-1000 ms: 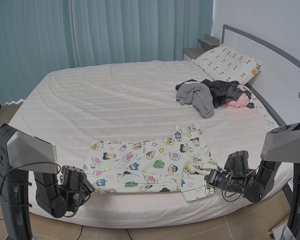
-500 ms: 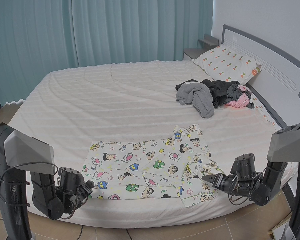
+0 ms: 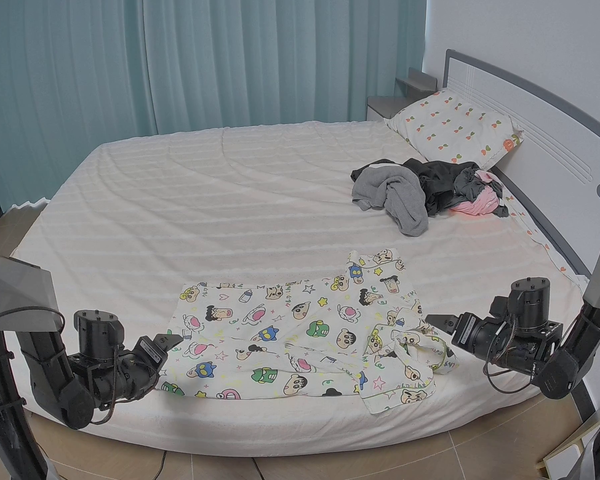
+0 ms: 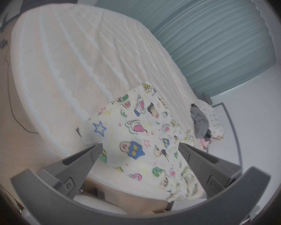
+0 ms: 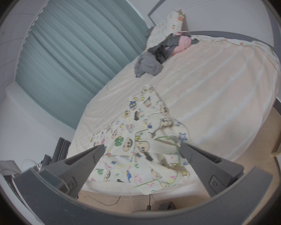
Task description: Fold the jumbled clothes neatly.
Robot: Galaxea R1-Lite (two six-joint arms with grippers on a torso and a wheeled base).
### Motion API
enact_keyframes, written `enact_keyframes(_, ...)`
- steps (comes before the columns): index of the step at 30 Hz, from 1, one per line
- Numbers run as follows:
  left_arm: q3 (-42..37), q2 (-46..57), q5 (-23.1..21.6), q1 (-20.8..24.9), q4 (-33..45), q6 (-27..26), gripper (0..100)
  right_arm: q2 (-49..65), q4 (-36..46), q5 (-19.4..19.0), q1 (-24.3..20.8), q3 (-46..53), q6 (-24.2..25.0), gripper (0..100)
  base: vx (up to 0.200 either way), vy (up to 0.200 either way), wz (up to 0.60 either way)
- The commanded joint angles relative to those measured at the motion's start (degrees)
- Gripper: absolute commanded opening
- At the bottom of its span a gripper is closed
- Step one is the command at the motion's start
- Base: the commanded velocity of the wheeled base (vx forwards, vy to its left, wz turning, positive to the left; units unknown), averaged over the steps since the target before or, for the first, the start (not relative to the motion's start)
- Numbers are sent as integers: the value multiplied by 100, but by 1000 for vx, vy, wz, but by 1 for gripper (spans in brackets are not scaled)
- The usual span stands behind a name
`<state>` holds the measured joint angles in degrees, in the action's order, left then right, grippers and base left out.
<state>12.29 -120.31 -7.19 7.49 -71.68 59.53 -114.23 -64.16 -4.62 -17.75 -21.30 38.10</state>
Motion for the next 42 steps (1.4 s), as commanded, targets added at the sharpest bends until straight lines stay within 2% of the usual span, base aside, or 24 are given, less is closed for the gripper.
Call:
enact_keyframes(1, -262, 95, -467, -300, -382, 121, 100, -170, 984, -136, -352, -1017, -136, 100, 0, 0, 0)
enact_keyframes(3, -376, -80, -476, -300, -760, 112, 100, -355, 1529, -162, -326, -1351, -312, 100, 0, 0, 0)
enact_keyframes(6, -543, -379, -485, -300, -1252, 112, 100, -425, 1872, -232, -343, -1430, -470, 100, 0, 0, 0)
enact_keyframes(9, -710, -748, -485, -291, -1832, 68, 100, -574, 1890, -417, -405, -1404, -443, 100, 0, 0, 0)
enact_keyframes(27, -719, -810, -467, -274, -1832, 59, 100, -1638, 1336, -347, -414, -1817, -470, 100, 0, 0, 0)
enact_keyframes(29, -719, -819, -450, -265, -1832, 50, 100, -1893, 1336, -30, -317, -2036, -487, 100, 0, 0, 0)
enact_keyframes(30, -719, -819, -450, -265, -1832, 50, 100, -1963, 1327, 58, -282, -2080, -496, 0, 0, 0, 0)
enact_keyframes(42, -719, -828, -432, -256, -1832, 50, 100, -2007, 1371, 462, 149, -2098, -593, 0, 0, 0, 0)
